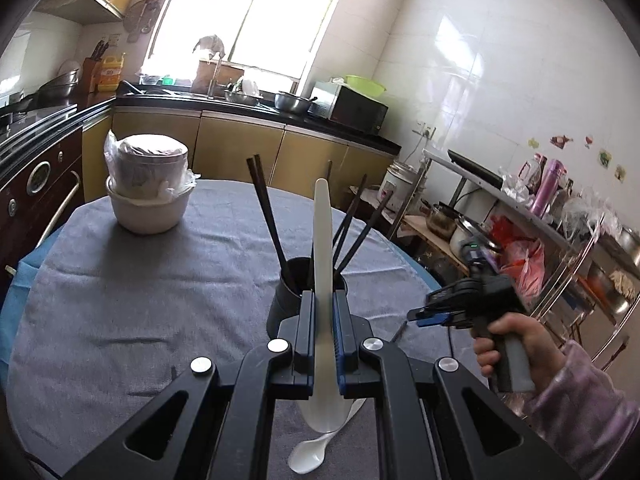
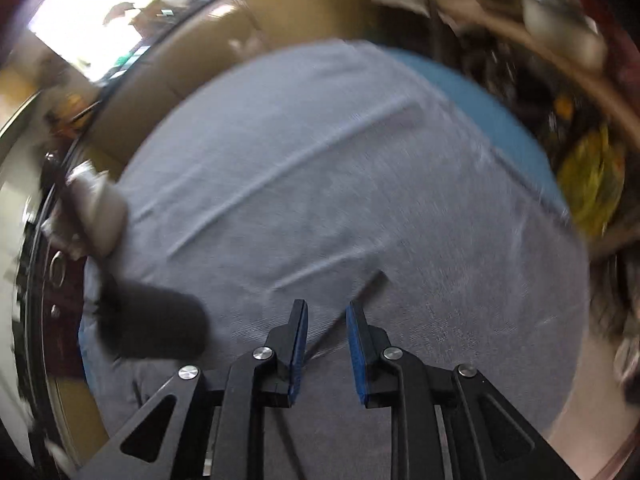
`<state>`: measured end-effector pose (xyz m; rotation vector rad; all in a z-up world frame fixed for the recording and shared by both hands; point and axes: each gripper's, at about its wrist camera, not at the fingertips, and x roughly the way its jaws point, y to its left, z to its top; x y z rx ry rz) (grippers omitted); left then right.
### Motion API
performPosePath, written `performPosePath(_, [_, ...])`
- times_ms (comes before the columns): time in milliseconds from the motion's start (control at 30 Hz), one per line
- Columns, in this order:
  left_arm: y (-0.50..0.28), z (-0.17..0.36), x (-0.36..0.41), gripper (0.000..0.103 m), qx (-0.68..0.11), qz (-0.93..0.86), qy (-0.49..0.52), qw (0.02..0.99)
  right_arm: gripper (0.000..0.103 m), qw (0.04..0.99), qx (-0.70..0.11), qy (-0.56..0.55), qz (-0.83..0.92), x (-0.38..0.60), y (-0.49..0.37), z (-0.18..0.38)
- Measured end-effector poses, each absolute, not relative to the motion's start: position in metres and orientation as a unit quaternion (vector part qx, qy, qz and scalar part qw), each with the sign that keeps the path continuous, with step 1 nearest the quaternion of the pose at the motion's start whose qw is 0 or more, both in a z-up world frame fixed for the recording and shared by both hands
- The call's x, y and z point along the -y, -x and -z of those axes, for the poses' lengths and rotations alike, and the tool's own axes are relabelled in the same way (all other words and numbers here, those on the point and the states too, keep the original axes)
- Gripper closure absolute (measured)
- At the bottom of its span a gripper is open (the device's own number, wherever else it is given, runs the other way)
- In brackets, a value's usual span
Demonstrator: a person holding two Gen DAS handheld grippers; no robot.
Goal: Organize utensils
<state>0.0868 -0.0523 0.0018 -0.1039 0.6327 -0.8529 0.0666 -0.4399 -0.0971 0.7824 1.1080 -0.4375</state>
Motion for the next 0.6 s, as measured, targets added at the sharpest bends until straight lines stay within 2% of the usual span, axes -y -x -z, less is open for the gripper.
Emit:
performPosePath(200, [-0.089,0.004,0.059,0.095,-0.305,0.41,0.045,0.858,0.082,0.716,-0.551,-0.352,0.246,0.445,-0.086,0.134])
performPosePath(433, [-0.092,0.006,0.056,0.095,-0.308,0.407,0.047,0.859,0.08,0.737,-0.548,-0.271,0.288,0.425,-0.105,0.131])
performPosePath(567, [-0.089,0.005,0.054,0.095,-0.309,0.406,0.053,0.858,0.087,0.759,-0.542,-0.223,0.285,0.407,-0.108,0.131])
performPosePath(600, [-0.088,0.005,0.053,0.095,-0.308,0.407,0.052,0.859,0.092,0.764,-0.533,-0.231,0.279,0.406,-0.105,0.131])
